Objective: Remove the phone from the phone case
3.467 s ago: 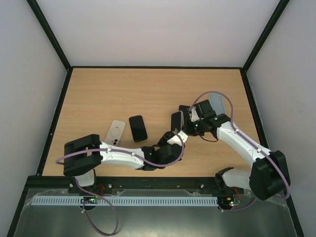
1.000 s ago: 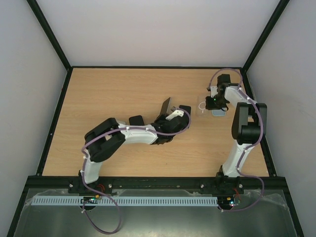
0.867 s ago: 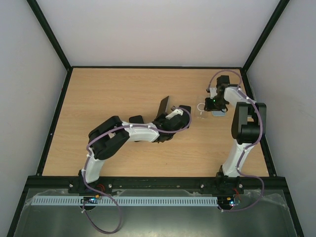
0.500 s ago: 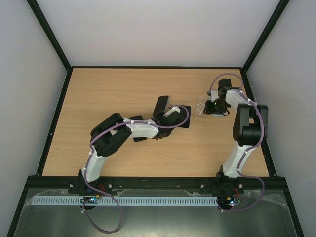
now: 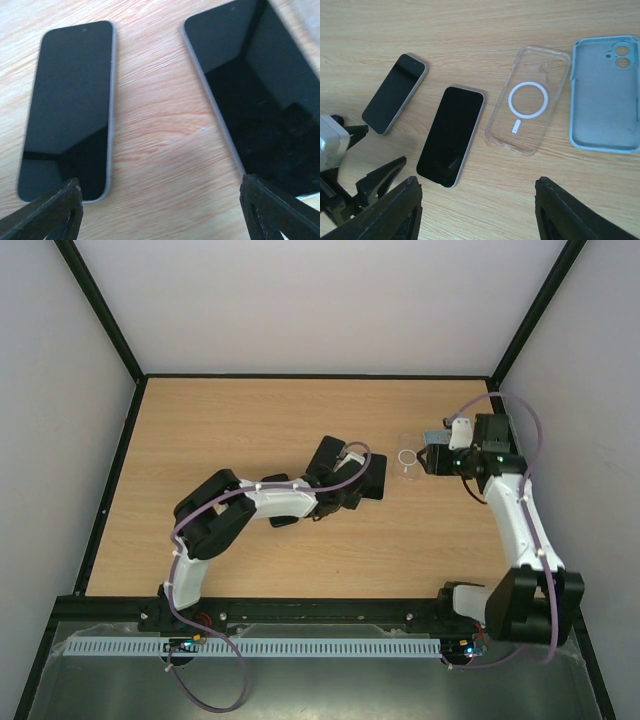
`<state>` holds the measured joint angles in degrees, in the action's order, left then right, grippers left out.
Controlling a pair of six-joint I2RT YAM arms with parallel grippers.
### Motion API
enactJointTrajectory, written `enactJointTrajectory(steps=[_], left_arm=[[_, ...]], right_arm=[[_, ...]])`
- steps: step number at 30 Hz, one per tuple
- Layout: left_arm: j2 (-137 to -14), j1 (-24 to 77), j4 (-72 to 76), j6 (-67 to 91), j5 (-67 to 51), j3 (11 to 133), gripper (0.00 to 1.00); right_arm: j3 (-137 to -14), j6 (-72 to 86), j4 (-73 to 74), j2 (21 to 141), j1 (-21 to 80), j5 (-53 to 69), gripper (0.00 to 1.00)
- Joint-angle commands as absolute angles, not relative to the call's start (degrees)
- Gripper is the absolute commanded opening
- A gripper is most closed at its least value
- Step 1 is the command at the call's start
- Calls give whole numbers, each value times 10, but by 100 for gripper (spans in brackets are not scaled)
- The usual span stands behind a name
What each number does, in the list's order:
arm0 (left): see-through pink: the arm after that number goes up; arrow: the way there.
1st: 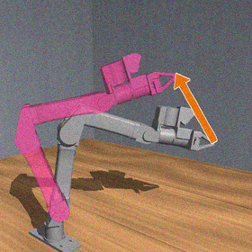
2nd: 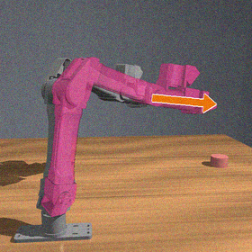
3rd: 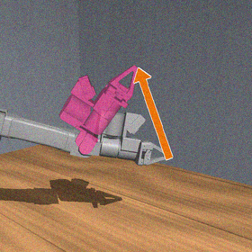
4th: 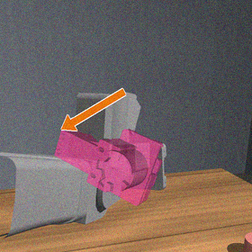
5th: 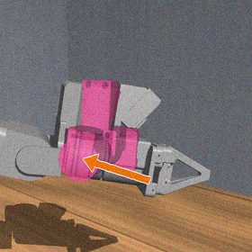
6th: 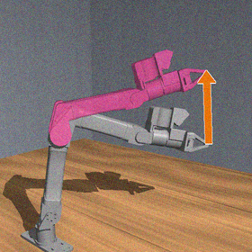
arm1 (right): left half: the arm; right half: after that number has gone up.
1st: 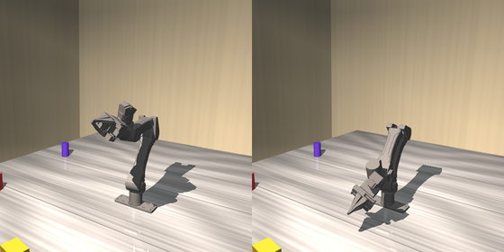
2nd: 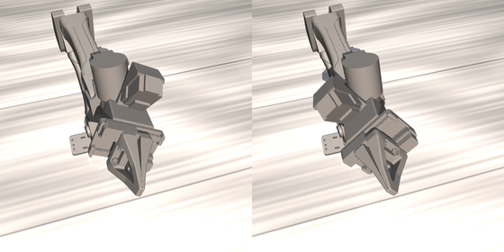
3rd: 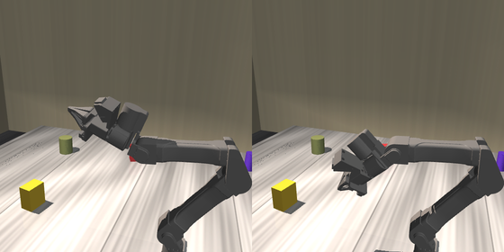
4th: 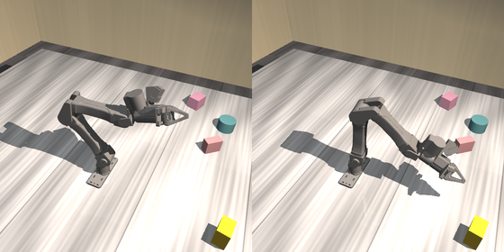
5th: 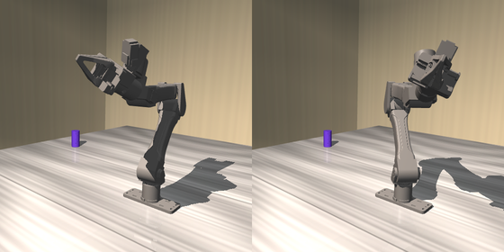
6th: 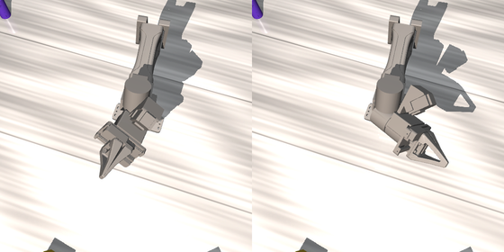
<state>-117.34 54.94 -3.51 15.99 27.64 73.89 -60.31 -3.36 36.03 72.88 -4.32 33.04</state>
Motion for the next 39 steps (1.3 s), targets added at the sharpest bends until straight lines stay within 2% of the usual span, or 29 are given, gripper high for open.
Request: enactJointTrajectory(steps=[1,2,5,9,12,16,21,27,39], left_arm=[[-1154,556,-56,259,197,769,87],[-1160,559,-63,269,192,779,88],[-1177,568,-92,286,192,813,99],[-1162,570,-152,323,241,830,100],[-1105,556,-177,383,276,773,100],[-1031,521,-217,445,264,685,100],[-997,495,-300,482,279,657,100],[-1014,440,-344,495,215,682,100],[-1063,353,-300,472,119,691,100]], right_arm=[[-517,31,259,654,-51,291,61],[-500,47,241,643,-53,284,66],[-473,56,213,617,-61,268,68],[-453,41,205,599,-62,264,67],[-445,31,207,600,-62,293,67],[-453,20,219,616,-62,318,67],[-460,1,239,611,-62,339,67],[-450,2,232,585,-62,352,67],[-451,-1,237,583,-62,351,67]])
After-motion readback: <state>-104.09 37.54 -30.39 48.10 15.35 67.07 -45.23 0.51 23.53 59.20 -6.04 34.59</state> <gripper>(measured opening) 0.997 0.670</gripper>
